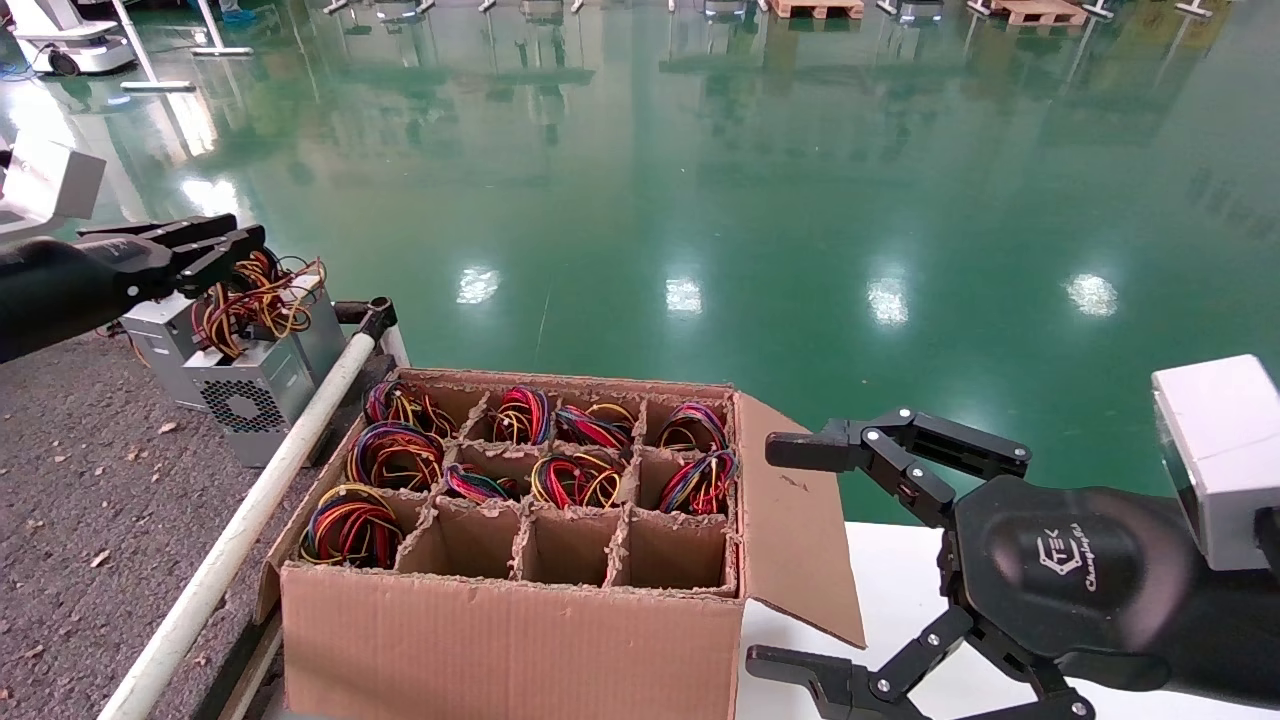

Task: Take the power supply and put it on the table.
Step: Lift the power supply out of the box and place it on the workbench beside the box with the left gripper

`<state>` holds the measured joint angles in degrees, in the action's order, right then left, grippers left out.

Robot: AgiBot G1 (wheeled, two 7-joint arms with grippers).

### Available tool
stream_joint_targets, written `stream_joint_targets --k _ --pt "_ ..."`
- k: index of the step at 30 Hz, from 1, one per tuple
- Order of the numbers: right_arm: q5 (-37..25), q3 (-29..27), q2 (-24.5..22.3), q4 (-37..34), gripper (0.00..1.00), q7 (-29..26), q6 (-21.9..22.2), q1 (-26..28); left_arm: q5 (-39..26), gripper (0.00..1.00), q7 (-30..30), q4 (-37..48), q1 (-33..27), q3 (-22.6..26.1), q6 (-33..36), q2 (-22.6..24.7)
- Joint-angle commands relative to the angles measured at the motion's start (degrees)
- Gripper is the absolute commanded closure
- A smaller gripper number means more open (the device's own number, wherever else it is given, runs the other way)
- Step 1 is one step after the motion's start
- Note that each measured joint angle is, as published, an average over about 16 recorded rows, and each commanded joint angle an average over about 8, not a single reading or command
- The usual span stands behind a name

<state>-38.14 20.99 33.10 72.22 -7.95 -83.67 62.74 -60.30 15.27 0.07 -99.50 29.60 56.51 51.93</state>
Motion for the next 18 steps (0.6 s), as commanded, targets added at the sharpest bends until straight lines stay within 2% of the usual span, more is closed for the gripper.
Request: stream_joint_targets --k 1,18 --pt "0.0 0.0 0.0 0.0 0.0 0.0 0.0 0.0 0.0 0.0 0.0 0.0 0.0 0.0 0.0 0.0" --pt "0.0 0.0 0.0 0.0 0.0 0.0 0.0 0.0 0.4 0.0 -0.3 -1.4 -2.0 -0.3 1.7 -0.9"
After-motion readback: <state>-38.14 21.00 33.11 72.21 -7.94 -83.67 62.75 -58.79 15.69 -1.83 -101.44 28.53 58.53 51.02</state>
